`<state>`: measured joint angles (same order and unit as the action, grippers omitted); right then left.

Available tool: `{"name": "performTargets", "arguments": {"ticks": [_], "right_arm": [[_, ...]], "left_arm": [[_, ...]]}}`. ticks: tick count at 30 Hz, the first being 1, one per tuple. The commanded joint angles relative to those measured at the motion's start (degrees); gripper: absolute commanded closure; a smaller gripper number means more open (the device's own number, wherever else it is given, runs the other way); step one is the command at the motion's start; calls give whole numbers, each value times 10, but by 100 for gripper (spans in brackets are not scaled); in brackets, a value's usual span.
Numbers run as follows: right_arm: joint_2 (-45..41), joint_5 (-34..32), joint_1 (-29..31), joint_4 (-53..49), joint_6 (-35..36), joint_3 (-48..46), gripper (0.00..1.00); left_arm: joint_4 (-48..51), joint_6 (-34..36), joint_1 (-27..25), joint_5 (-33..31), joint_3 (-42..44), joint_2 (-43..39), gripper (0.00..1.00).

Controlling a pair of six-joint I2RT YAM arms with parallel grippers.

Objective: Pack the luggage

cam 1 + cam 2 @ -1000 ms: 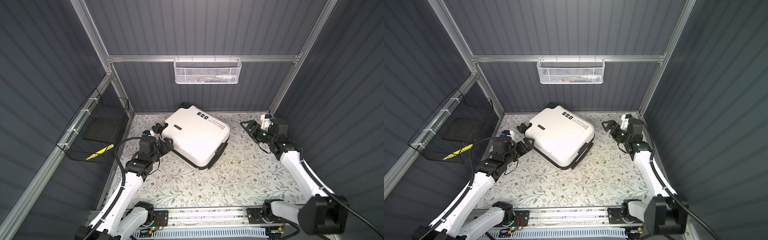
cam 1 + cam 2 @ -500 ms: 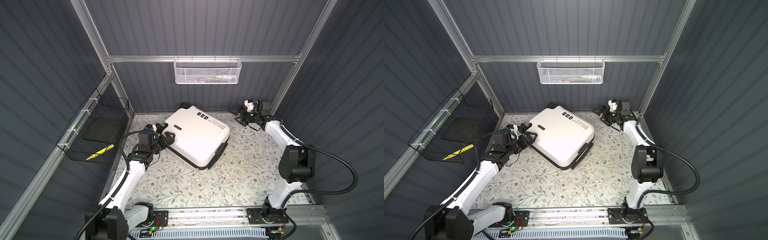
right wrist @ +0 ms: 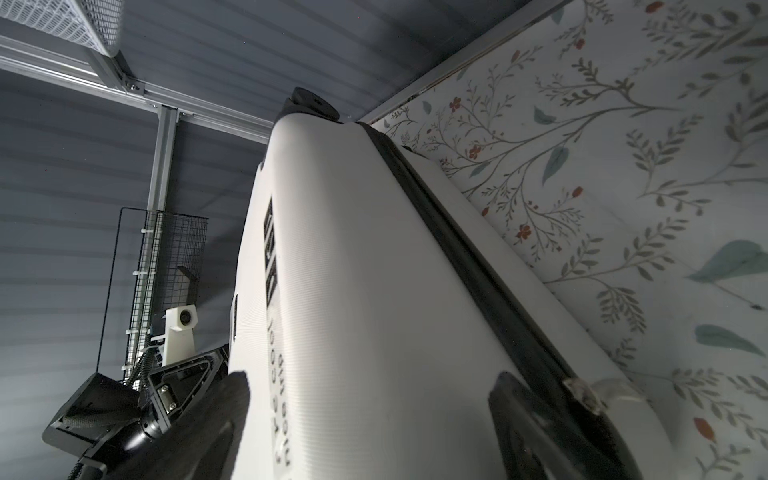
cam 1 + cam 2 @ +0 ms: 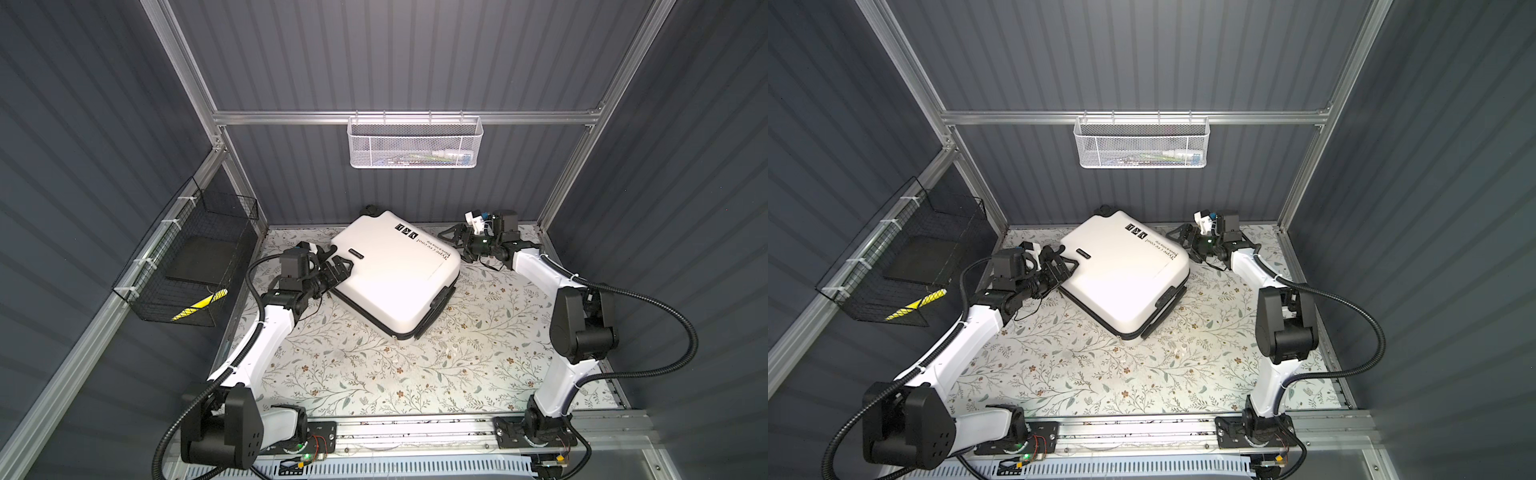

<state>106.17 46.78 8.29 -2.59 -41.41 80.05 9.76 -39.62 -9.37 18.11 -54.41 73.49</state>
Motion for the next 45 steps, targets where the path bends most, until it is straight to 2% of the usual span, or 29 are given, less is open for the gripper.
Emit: {"name": "performTargets", "arguments": {"ticks": [1, 6, 13, 20, 26, 32, 40, 45], "right_arm": [[-32, 34, 4, 67, -38, -52, 9], [-99, 30, 8, 136, -70, -148, 11], [-221, -6, 8, 197, -98, -300, 9], [-354, -82, -24, 126, -77, -387, 5], [-467, -145, -53, 34, -44, -416, 3], [-527, -178, -53, -38, -7, -424, 3], [-571, -168, -53, -81, 26, -447, 3], [-608, -158, -52, -101, 41, -458, 3]], "left_arm": [[-42, -2, -7, 59, -41, 23, 0], [-40, 1, -17, 77, -76, 58, 0], [-32, 17, -84, 60, -148, 134, 0], [-53, 4, -115, 57, -200, 200, 0], [-13, 42, -112, 49, -240, 214, 0], [11, 75, -94, 42, -216, 172, 0], [33, 129, -78, 17, -94, 39, 0], [31, 132, -78, -25, -7, -54, 0]]}}
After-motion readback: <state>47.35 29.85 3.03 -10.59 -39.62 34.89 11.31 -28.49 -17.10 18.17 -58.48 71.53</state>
